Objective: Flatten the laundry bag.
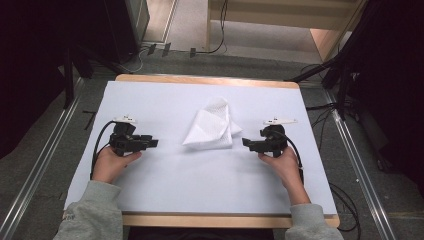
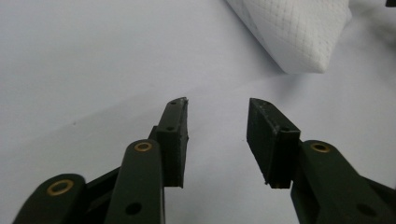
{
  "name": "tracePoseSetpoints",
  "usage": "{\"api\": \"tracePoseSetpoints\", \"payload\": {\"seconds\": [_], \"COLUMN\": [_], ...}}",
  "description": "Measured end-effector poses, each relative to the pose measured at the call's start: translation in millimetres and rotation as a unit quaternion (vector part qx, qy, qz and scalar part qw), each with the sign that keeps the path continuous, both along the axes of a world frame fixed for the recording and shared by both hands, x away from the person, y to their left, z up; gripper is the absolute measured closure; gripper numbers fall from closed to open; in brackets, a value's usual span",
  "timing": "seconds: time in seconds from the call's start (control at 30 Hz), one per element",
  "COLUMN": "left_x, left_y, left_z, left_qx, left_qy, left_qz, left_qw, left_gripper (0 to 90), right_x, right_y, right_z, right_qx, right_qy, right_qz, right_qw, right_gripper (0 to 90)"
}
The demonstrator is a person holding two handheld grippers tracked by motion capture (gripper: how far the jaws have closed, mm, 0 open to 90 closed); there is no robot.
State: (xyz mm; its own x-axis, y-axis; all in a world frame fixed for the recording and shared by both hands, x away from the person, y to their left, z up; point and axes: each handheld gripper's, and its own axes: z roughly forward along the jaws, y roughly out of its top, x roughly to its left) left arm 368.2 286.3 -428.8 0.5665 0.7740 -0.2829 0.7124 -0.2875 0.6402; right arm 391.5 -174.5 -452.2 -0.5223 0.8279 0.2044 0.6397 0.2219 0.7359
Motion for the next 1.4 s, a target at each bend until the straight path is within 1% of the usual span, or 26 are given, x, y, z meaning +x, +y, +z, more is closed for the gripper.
{"api": "tracePoseSetpoints", "payload": {"seconds": [0.03,0.07,0.1,0.17,0.27,0.33,0.4,0.43,0.47,0.53,0.57,0.7,0.73,0.8,0.83,0.9,0.93,1.0,1.03,1.1,1.2,1.27,1.3,1.33,1.37,1.4], "left_x": [0.0,1.6,1.6,2.3,4.3,4.3,3.2,0.5,-0.1,-0.7,-0.3,0.4,0.4,0.4,0.4,0.5,0.4,-1.4,-1.5,-1.1,1.6,4.3,5.5,5.5,6.6,6.7], "left_y": [0.0,-2.1,-2.1,-3.5,-3.0,-3.1,-3.5,-4.1,-4.4,-5.6,-7.0,-8.8,-9.8,-10.3,-11.1,-11.9,-12.2,-12.2,-11.8,-11.4,-10.5,-11.6,-12.1,-12.1,-13.6,-14.2], "left_z": [0.0,-1.1,-1.1,-2.1,-1.9,-1.7,-0.8,0.1,0.1,-0.1,-0.6,-1.1,-1.3,-1.4,-1.6,-2.0,-2.4,-3.5,-3.8,-4.4,-4.8,-5.7,-5.7,-5.7,-5.7,-5.7], "left_qx": [0.000,0.014,0.014,0.018,0.008,0.008,0.011,0.016,0.016,0.018,0.021,0.021,0.019,0.018,0.018,0.020,0.020,0.024,0.028,0.025,0.019,0.018,0.019,0.019,0.019,0.021], "left_qy": [0.000,0.007,0.007,0.002,0.008,0.007,0.004,-0.007,-0.011,-0.014,-0.014,-0.013,-0.013,-0.010,-0.010,-0.010,-0.007,-0.009,-0.010,-0.013,-0.017,-0.016,-0.015,-0.015,-0.015,-0.017], "left_qz": [0.000,-0.003,-0.003,-0.006,-0.002,-0.002,-0.009,-0.013,-0.017,-0.019,-0.023,-0.025,-0.026,-0.026,-0.027,-0.030,-0.031,-0.029,-0.034,-0.037,-0.033,-0.030,-0.030,-0.030,-0.031,-0.031], "left_qw": [1.0000,0.9999,0.9999,0.9998,0.9999,0.9999,0.9999,0.9998,0.9997,0.9996,0.9994,0.9994,0.9994,0.9995,0.9994,0.9993,0.9993,0.9993,0.9990,0.9989,0.9991,0.9993,0.9992,0.9992,0.9992,0.9992], "left_gripper": [54.5,51.3,51.4,48.3,44.5,44.5,43.5,43.5,43.5,43.3,41.3,40.2,39.5,39.0,38.4,37.8,37.2,37.0,37.0,37.0,37.0,37.0,37.0,37.0,37.1,37.1], "right_x": [0.1,0.0,0.0,-0.5,-1.3,-1.4,-1.0,-1.4,-2.0,-2.3,-3.0,-3.2,-3.0,-3.0,-3.9,-3.7,-3.3,-2.1,-1.3,0.0,3.3,6.6,8.4,8.4,12.2,13.9], "right_y": [0.7,1.9,1.9,4.6,8.3,9.5,12.4,12.7,13.2,13.3,13.3,15.4,18.8,20.2,23.9,27.3,28.5,31.7,32.8,36.3,39.8,41.4,42.0,42.0,43.2,43.5], "right_z": [-0.2,-0.6,-0.6,-0.7,1.2,1.4,-0.2,-0.2,0.3,0.8,2.2,3.3,4.5,5.3,6.7,7.8,8.3,9.8,10.2,11.9,14.9,16.1,16.5,16.5,16.6,16.4], "right_qx": [-0.004,-0.009,-0.009,-0.013,-0.015,-0.013,-0.016,-0.018,-0.021,-0.022,-0.024,-0.031,-0.032,-0.031,-0.032,-0.036,-0.035,-0.023,-0.024,-0.020,-0.008,0.001,0.003,0.003,0.013,0.020], "right_qy": [-0.001,0.001,0.001,0.004,-0.003,-0.002,0.005,0.007,0.005,0.003,-0.003,-0.007,-0.004,-0.004,-0.011,-0.015,-0.015,-0.012,-0.015,-0.021,-0.023,-0.019,-0.016,-0.016,-0.009,-0.001], "right_qz": [-0.001,0.002,0.002,0.006,0.008,0.009,0.012,0.016,0.016,0.016,0.016,0.019,0.027,0.032,0.037,0.037,0.035,0.036,0.038,0.039,0.043,0.042,0.042,0.042,0.045,0.048], "right_qw": [1.0000,1.0000,1.0000,0.9999,0.9999,0.9999,0.9998,0.9997,0.9996,0.9996,0.9996,0.9993,0.9991,0.9990,0.9987,0.9986,0.9987,0.9990,0.9989,0.9988,0.9988,0.9990,0.9990,0.9990,0.9988,0.9987], "right_gripper": [16.8,17.9,17.9,20.5,21.3,21.1,26.6,28.4,28.6,29.2,32.1,35.6,37.6,38.6,40.6,40.6,41.9,43.8,44.5,46.2,48.7,50.5,54.0,54.0,62.7,66.2]}}
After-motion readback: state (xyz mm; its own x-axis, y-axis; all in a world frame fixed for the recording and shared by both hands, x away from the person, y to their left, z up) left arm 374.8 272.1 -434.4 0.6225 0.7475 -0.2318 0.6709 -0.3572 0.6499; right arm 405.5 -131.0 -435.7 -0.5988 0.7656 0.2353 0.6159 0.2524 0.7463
